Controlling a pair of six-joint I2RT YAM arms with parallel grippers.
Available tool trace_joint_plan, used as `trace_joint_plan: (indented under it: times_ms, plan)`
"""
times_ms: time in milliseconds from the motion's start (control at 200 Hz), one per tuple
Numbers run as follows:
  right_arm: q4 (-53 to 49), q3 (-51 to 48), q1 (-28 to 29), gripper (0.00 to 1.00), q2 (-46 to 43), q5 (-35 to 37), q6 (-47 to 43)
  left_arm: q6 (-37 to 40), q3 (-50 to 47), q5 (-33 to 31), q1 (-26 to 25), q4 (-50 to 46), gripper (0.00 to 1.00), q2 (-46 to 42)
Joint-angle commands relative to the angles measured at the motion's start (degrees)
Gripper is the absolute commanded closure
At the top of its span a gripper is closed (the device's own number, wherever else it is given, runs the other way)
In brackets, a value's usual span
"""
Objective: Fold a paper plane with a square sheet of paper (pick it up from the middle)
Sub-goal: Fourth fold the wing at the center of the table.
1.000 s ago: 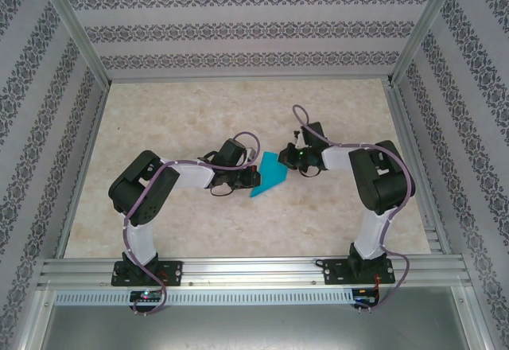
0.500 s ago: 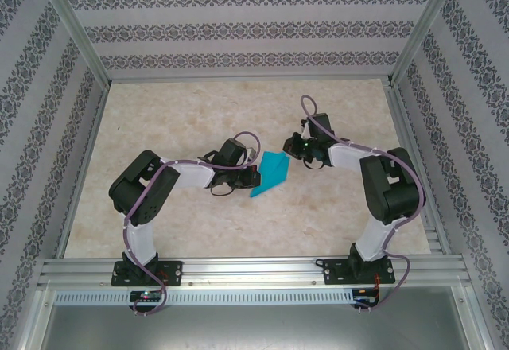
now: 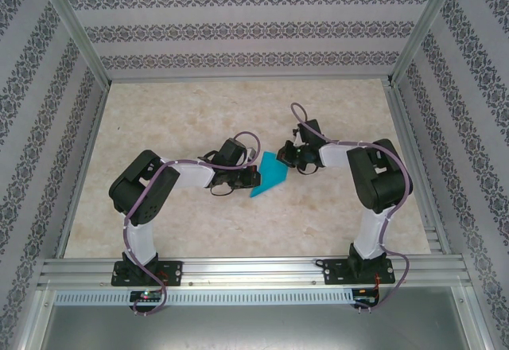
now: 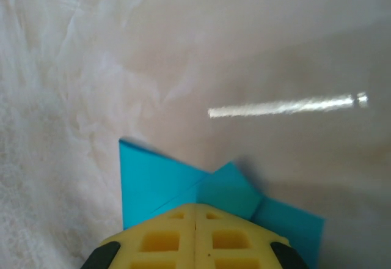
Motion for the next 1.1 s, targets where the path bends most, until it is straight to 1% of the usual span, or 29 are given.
trace_joint_plan:
  times_ms: [0, 85, 175, 270, 395, 475, 634, 714, 869, 1094]
  plan:
    - [-1.11, 1.37, -3.92, 1.00, 1.41, 6.11, 1.27, 1.44, -3.03, -2.68, 0.49, -11.23, 1.00, 3.97]
    - [-1.41, 2.19, -5.54, 1.00, 0.73, 6.03, 1.50, 1.42, -3.02, -2.61, 0.49, -11.21, 1.00, 3.98]
    - [-1.82, 2.92, -5.31, 1.00, -1.42, 4.26, 0.46, 1.47, -2.84, -2.65, 0.49, -11.30, 1.00, 3.97]
    - [-1.83, 2.25, -3.56, 1.00, -4.66, 1.74, 0.29, 1.45, -2.57, -2.60, 0.48, -11.40, 1.00, 3.89]
    - [-2.39, -0.39, 0.42, 1.00, -9.17, 1.99, 0.99, 1.45, -2.32, -2.55, 0.49, -11.25, 1.00, 3.65]
    - [-1.58, -2.36, 2.74, 1.00, -10.00, 0.93, 2.85, 1.44, -2.16, -2.54, 0.52, -11.19, 1.00, 3.55]
    - [3.49, -3.97, 6.73, 1.00, -7.15, -3.01, 8.15, 1.09, -2.32, -1.98, 0.49, -10.59, 1.00, 3.42]
    - [3.67, -3.59, 7.96, 1.00, -5.15, -3.46, 9.19, 1.08, -2.01, -1.72, 0.47, -10.45, 1.00, 3.29]
    - [3.82, -4.48, 8.46, 1.00, -2.87, -3.79, 9.14, 1.04, -1.73, -1.37, 0.47, -10.35, 1.00, 2.74]
    - [-1.36, -4.71, 8.12, 1.00, -0.03, -1.86, 5.74, 2.78, 1.97, 0.94, 0.48, -12.53, 1.00, 0.06]
